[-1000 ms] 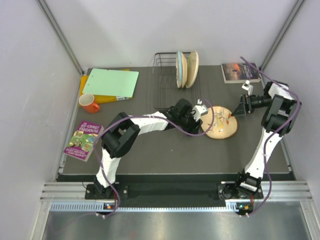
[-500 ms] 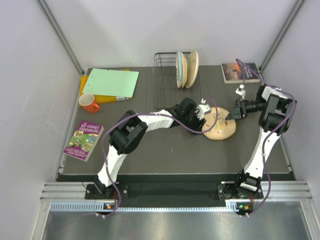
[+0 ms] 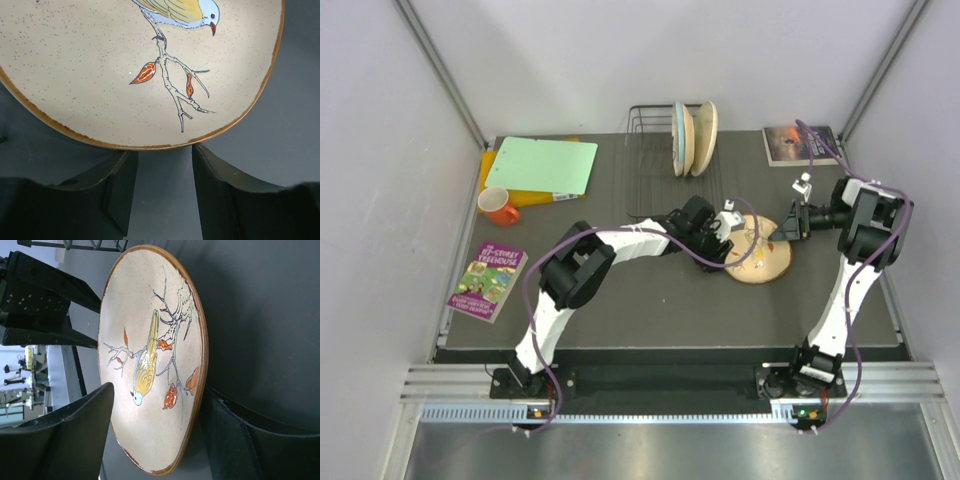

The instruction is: Load the plates into the dish rack

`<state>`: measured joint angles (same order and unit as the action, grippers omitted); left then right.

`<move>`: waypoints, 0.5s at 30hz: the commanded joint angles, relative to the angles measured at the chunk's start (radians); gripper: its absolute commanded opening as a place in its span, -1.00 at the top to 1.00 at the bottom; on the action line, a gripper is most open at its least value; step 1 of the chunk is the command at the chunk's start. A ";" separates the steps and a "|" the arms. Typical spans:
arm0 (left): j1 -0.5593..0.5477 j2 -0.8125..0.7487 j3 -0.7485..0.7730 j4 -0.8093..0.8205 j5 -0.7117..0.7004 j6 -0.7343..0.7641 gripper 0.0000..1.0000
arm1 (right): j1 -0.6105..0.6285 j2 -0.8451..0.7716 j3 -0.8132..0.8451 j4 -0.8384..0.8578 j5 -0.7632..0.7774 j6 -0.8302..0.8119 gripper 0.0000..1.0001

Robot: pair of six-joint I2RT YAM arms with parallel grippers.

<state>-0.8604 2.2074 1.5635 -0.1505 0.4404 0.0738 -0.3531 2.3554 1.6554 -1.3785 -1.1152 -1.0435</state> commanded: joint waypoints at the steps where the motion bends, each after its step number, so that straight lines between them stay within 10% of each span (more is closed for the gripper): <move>1: -0.042 0.067 0.012 0.115 -0.057 -0.032 -0.04 | 0.100 0.119 -0.102 -0.090 0.193 -0.001 -0.37; 15: -0.057 0.115 0.061 0.104 -0.081 -0.051 -0.04 | 0.195 0.123 -0.206 -0.087 0.275 -0.049 -0.20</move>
<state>-0.8753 2.2162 1.6035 -0.2337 0.4316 0.0460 -0.2955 2.3474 1.5749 -1.3663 -1.1309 -1.0298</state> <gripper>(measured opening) 0.520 0.598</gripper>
